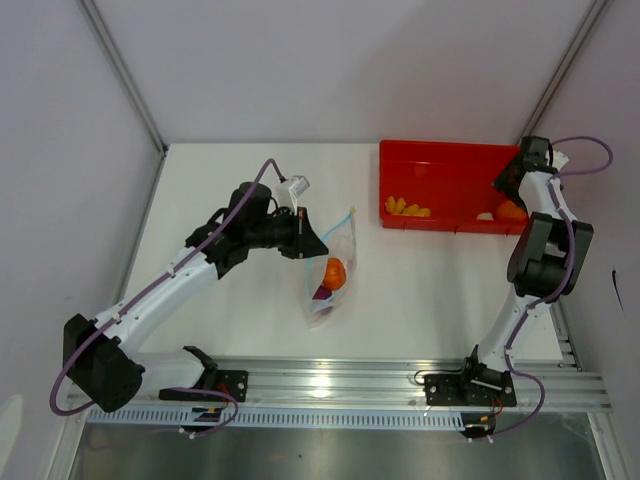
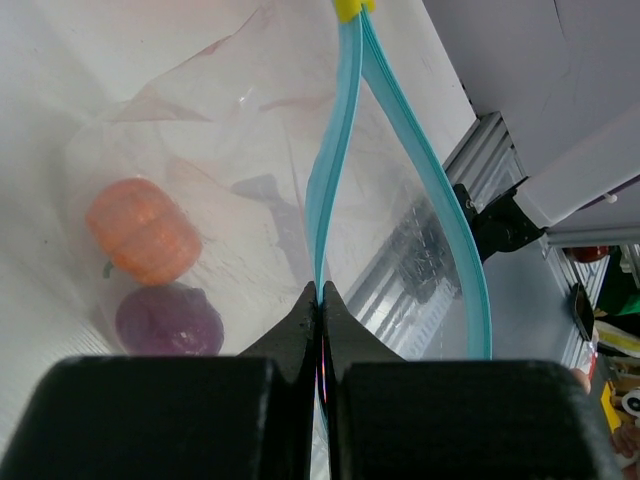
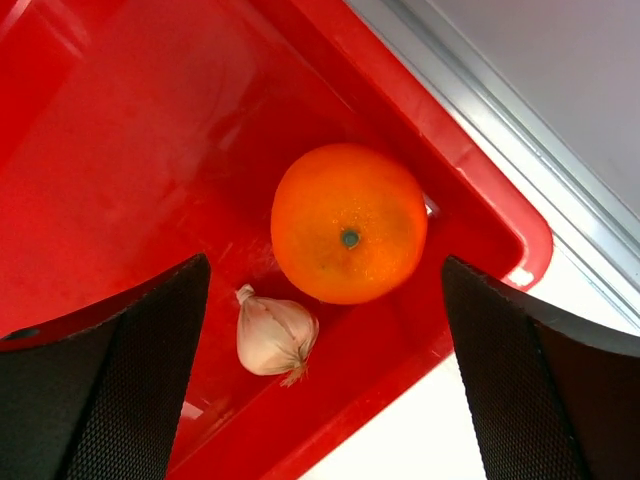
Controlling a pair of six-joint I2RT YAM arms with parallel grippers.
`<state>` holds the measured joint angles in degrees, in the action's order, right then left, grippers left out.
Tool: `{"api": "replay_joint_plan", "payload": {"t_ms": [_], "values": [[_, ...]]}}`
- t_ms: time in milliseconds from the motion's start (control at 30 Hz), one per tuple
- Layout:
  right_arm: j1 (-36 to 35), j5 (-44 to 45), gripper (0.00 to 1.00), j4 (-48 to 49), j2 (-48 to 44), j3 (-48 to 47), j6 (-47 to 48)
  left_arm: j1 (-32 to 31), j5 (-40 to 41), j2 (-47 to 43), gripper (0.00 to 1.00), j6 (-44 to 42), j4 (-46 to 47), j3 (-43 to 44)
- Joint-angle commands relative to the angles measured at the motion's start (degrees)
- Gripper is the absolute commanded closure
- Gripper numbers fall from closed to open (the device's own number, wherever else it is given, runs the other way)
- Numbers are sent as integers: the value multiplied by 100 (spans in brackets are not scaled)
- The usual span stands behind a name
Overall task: Place the food in the zip-top bag and seal the zipper
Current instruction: Pick up the fake fruit from the bin.
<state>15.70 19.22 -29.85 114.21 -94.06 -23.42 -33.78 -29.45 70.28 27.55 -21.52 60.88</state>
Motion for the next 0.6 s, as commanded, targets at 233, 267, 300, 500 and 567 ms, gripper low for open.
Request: {"api": "replay_joint_plan", "payload": {"t_ms": [233, 267, 300, 500, 567], "values": [[-50, 73, 10, 269, 461, -235, 162, 29, -228, -120, 100, 14, 166, -6], [-59, 73, 11, 295, 488, -244, 197, 38, -228, -111, 100, 13, 165, -6], [-67, 73, 13, 356, 540, -253, 232, 38, -228, -111, 99, 22, 165, 2], [-85, 169, 18, 128, 786, -490, 189, 29, -298, -67, 99, 31, 148, 20], [-111, 231, 19, 146, 909, -560, 285, 29, -281, -111, 99, 22, 104, 3]]}}
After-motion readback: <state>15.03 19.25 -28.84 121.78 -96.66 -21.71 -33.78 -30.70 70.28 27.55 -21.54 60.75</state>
